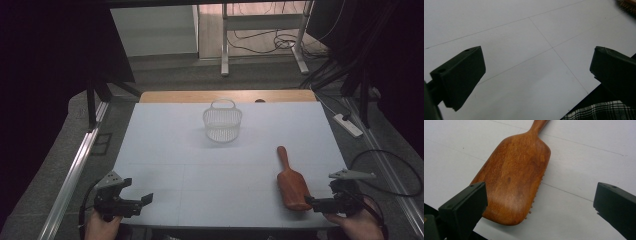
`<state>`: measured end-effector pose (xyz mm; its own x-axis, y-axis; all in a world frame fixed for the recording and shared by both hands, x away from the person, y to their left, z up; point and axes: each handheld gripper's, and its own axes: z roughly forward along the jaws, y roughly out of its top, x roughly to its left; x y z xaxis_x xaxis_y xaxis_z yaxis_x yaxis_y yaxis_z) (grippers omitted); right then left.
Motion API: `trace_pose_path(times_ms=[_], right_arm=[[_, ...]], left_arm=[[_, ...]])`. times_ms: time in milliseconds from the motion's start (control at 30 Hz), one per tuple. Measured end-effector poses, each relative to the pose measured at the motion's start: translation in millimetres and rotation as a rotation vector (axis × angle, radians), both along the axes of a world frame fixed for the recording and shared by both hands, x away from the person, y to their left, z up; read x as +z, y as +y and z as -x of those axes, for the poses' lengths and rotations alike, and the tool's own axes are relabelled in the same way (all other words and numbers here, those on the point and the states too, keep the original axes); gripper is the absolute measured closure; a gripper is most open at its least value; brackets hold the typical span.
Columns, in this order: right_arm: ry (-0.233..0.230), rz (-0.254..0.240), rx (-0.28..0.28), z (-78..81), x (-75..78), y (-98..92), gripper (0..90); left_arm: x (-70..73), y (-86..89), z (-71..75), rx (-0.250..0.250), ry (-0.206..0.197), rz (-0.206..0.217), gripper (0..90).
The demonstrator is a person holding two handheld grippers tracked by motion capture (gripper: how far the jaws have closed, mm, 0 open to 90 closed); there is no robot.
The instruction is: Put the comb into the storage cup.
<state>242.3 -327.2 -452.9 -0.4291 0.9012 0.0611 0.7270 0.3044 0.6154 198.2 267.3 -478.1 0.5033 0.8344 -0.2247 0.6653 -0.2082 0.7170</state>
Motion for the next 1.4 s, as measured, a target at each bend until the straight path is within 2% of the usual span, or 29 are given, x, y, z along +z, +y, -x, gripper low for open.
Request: trace_pose_path(times_ms=[367, 600, 767, 833, 867, 900, 933, 1067, 1167, 1233, 1267, 1300, 1367, 1400], right_arm=[[0.001, 0.018, 0.019, -5.5, 7.7, 4.9, 0.0], [0.004, 0.031, 0.029, -10.3, 10.4, 5.5, 7.9], [0.001, 0.039, 0.055, -14.3, 13.9, 6.8, 21.7], [0.008, 0.041, 0.075, -17.4, 15.4, 8.4, 30.3], [0.008, 0.041, 0.075, -17.4, 15.4, 8.4, 30.3], [0.017, 0.045, 0.087, -19.8, 15.9, 10.6, 36.1], [0.021, 0.046, 0.093, -20.9, 15.9, 11.6, 37.5], [0.031, 0.071, 0.131, -26.9, 15.7, 16.6, 47.5], [0.047, 0.083, 0.156, -31.9, 14.9, 19.0, 57.7], [0.052, 0.098, 0.171, -34.8, 14.2, 20.2, 67.8], [0.052, 0.098, 0.171, -34.8, 14.2, 20.2, 67.8], [0.053, 0.101, 0.178, -36.0, 13.9, 20.2, 71.9], [0.074, 0.095, 0.194, -39.8, 12.9, 18.9, 86.6], [0.081, 0.094, 0.197, -41.1, 12.7, 18.2, 89.4]], left_arm=[[-0.2, 0.0, -0.5, 0.001, 0.002, 0.001, 0.2], [-0.1, 0.2, -0.9, 0.0, 0.004, 0.002, 0.3], [-0.2, -0.1, -1.7, -0.002, 0.004, 0.003, 0.5], [-0.1, 0.1, -1.9, -0.005, 0.005, 0.003, 0.5], [-0.1, 0.1, -1.9, -0.005, 0.005, 0.003, 0.5], [-0.2, 0.0, -2.1, -0.005, 0.006, 0.003, 0.5], [-0.3, -0.2, -2.2, -0.004, 0.005, 0.004, 0.6], [-0.3, -0.5, -2.5, -0.006, 0.005, 0.004, 0.6], [-0.3, -0.4, -2.6, -0.006, 0.005, 0.004, 0.8], [-0.3, -0.3, -2.6, -0.006, 0.005, 0.005, 0.7], [-0.3, -0.3, -2.6, -0.006, 0.005, 0.005, 0.8], [-0.3, -0.3, -2.6, -0.006, 0.005, 0.005, 0.8], [-0.3, -0.3, -2.6, -0.006, 0.004, 0.006, 0.8], [-0.3, -0.3, -2.6, -0.006, 0.004, 0.006, 0.9]])
